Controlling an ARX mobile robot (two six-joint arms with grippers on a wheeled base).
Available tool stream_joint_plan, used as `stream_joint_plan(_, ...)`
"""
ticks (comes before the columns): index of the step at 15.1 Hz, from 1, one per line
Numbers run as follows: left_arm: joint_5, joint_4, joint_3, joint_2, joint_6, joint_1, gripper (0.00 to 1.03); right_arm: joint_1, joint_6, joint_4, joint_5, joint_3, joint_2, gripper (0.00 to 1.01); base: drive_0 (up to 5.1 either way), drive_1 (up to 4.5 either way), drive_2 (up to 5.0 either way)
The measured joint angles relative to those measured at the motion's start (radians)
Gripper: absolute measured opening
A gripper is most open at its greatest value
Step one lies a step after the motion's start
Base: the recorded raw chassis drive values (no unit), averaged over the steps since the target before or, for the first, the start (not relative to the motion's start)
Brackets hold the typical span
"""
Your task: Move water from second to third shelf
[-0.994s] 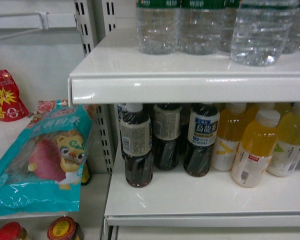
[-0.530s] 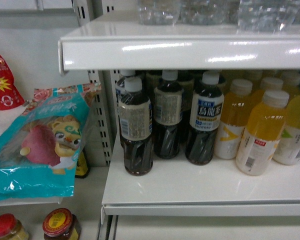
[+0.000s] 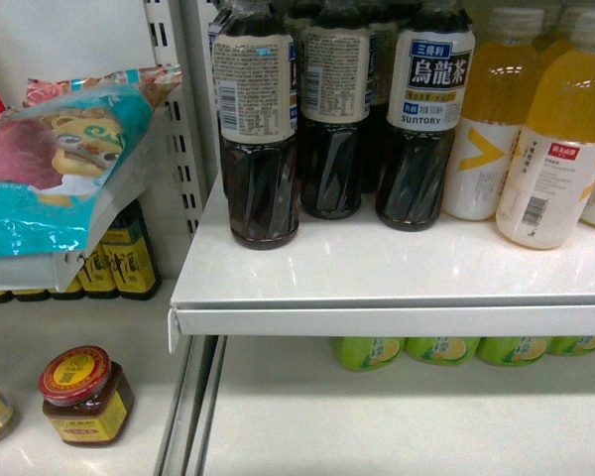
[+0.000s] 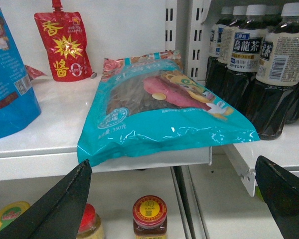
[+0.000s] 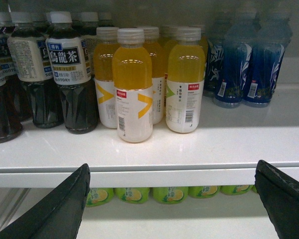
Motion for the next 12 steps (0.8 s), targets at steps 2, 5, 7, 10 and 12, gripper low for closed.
stream_joint_plan(2, 0.000, 0.001, 0.000, 0.000, 0.000, 0.000, 0.98, 0.000, 0.000, 0.000, 0.000, 0.000, 0.000, 0.98, 0.0, 0.00, 0.0)
stream_joint_plan(5, 0.000, 0.002, 0.000, 0.000, 0.000, 0.000, 0.98, 0.000, 0.000, 0.001, 0.000, 0.000, 0.000, 0.98, 0.0, 0.00, 0.0)
stream_joint_plan(7, 0.000, 0.002, 0.000, 0.000, 0.000, 0.000, 0.98, 0.000, 0.000, 0.001, 0.000, 0.000, 0.000, 0.98, 0.0, 0.00, 0.0)
stream_joint_plan(10, 0.000, 0.002, 0.000, 0.000, 0.000, 0.000, 0.98, 0.000, 0.000, 0.001, 0.000, 0.000, 0.000, 0.98, 0.0, 0.00, 0.0)
stream_joint_plan(12, 0.000, 0.002, 0.000, 0.000, 0.000, 0.000, 0.98, 0.000, 0.000, 0.002, 0.000, 0.000, 0.000, 0.98, 0.0, 0.00, 0.0)
